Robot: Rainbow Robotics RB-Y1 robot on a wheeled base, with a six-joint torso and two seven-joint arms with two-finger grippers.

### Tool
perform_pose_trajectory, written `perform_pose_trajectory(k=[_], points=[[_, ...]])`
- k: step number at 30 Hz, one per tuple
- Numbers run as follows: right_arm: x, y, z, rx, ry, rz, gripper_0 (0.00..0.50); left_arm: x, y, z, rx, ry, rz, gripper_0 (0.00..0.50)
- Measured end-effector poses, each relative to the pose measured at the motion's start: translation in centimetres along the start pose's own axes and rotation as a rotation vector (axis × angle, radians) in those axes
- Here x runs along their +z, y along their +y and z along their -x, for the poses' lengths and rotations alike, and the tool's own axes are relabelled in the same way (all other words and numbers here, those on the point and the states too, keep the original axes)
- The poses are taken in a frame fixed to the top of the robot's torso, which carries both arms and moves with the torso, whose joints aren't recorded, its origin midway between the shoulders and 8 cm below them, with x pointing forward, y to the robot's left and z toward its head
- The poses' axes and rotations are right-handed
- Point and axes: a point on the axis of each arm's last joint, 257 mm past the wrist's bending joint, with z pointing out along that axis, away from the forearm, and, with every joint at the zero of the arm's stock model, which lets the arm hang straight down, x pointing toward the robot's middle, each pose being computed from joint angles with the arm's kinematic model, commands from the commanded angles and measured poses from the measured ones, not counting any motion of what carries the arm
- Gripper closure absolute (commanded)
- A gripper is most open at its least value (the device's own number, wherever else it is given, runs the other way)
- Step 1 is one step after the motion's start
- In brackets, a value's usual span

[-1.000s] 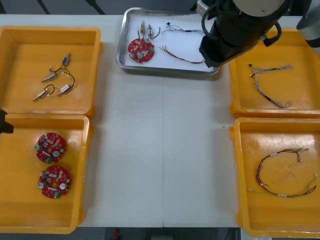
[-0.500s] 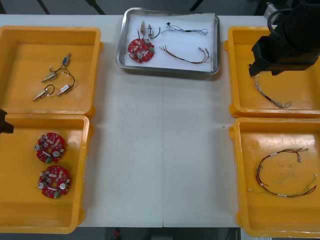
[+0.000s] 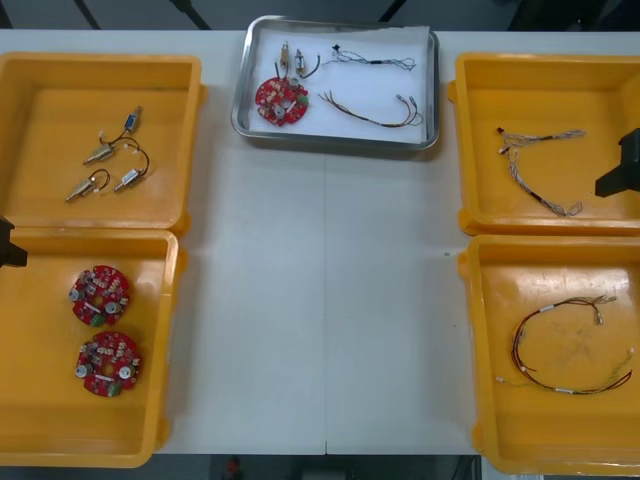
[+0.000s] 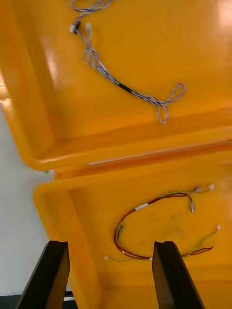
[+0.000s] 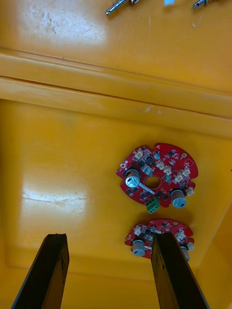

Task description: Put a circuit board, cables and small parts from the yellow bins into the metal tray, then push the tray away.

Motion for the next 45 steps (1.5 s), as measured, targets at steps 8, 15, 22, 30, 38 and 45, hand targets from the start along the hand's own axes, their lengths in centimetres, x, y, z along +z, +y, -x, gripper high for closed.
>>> perform_pose_trajectory(k=[8, 15, 22, 30, 38, 45], points=[[0.8, -2.9, -2.1, 0.014, 0.024, -0.021, 0.0, 0.0, 0.0, 0.0, 0.0, 0.0, 0.0, 0.0], [1.1, -3.2, -2.6, -0.111, 0.035, -0.026, 0.0, 0.0, 0.0, 0.0, 0.0, 0.0, 0.0, 0.0], [2.2, -4.9, -3.9, -0.139, 0.05, -0.074, 0.0, 0.0, 0.0, 0.0, 0.0, 0.0, 0.0, 0.0], [3.8, -5.4, -5.3, -0.111, 0.069, -0.081, 0.0, 0.0, 0.0, 0.0, 0.0, 0.0, 0.0, 0.0], [4.0, -5.0, -5.1, -0.206, 0.035, -0.123, 0.0, 0.0, 0.0, 0.0, 0.0, 0.0, 0.0, 0.0], [4.0, -4.9, -5.2, -0.211, 0.036, -0.123, 0.0, 0.0, 0.0, 0.0, 0.0, 0.0, 0.0, 0.0]])
